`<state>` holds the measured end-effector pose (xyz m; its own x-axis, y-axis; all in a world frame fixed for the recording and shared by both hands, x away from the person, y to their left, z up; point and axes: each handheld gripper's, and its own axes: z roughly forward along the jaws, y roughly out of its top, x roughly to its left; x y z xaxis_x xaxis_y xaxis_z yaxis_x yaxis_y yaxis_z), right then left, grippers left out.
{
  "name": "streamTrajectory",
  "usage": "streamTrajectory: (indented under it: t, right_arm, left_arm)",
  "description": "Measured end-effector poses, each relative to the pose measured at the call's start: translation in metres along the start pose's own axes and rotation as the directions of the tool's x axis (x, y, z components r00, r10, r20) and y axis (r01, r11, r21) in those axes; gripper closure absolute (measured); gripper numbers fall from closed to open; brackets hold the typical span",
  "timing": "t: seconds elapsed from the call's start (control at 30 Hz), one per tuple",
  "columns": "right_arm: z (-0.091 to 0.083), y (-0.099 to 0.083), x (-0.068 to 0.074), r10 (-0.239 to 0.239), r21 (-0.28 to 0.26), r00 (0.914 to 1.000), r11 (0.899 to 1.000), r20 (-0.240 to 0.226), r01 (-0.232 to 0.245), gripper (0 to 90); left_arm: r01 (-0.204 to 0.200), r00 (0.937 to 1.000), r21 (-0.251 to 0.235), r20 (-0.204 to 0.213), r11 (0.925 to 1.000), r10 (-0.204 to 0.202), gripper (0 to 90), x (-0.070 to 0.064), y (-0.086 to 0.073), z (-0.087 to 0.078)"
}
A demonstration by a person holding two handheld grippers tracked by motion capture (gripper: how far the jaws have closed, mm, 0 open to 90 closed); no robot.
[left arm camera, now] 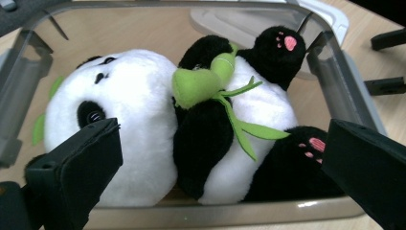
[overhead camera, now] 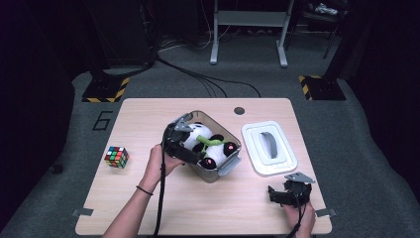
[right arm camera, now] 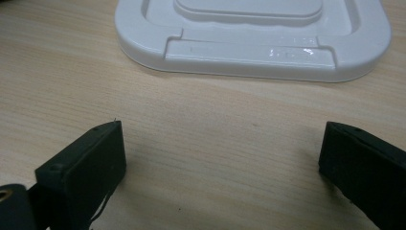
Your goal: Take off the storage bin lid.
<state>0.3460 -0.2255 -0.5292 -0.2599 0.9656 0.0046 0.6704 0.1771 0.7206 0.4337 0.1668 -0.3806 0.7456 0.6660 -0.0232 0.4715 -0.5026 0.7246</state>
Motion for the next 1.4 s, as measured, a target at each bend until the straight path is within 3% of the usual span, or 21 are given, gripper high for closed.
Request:
streamTrajectory:
  t: [0.33, 0.47, 0.7, 0.97, 1.1, 1.27, 1.4]
  right_arm:
    - [0.0, 0.0, 0.0, 0.0, 0.0, 1.0, 1.0, 0.0, 0.0, 1.4]
    - [0.0, 0.0, 0.0, 0.0, 0.0, 1.0, 1.0, 0.0, 0.0, 1.4]
    - [0.0, 0.0, 0.0, 0.0, 0.0, 1.0, 1.0, 0.001, 0.0, 1.4]
    - [0.0, 0.0, 0.0, 0.0, -0.001, 1.0, 1.0, 0.001, 0.0, 1.4]
    - [0.0, 0.0, 0.0, 0.0, -0.001, 1.0, 1.0, 0.001, 0.0, 1.4]
    - [0.0, 0.0, 0.0, 0.0, -0.001, 1.0, 1.0, 0.002, 0.0, 1.4]
    - [0.0, 0.0, 0.0, -0.001, -0.001, 1.0, 1.0, 0.001, 0.001, 1.4]
  left_arm:
    - [0.022, 0.9994, -0.046, -0.025, 0.9987, -0.023, 0.1, 0.007, -0.019, -0.024]
    - [0.054, 0.9979, -0.061, -0.033, 0.9967, -0.056, 0.0, 0.014, -0.03, -0.031]
    - [0.086, 0.994, -0.074, -0.062, 0.9936, -0.09, 0.0, 0.029, -0.056, -0.048]
    - [0.134, 0.9851, -0.089, -0.097, 0.987, -0.142, 0.0, 0.041, -0.09, -0.055]
    - [0.095, 0.9881, -0.102, -0.111, 0.9902, -0.106, 0.0, 0.044, -0.106, -0.055]
    - [0.115, 0.9828, -0.11, -0.132, 0.9873, -0.129, 0.0, 0.048, -0.13, -0.05]
    - [0.095, 0.9778, -0.137, -0.173, 0.9859, -0.118, 0.0, 0.054, -0.15, -0.051]
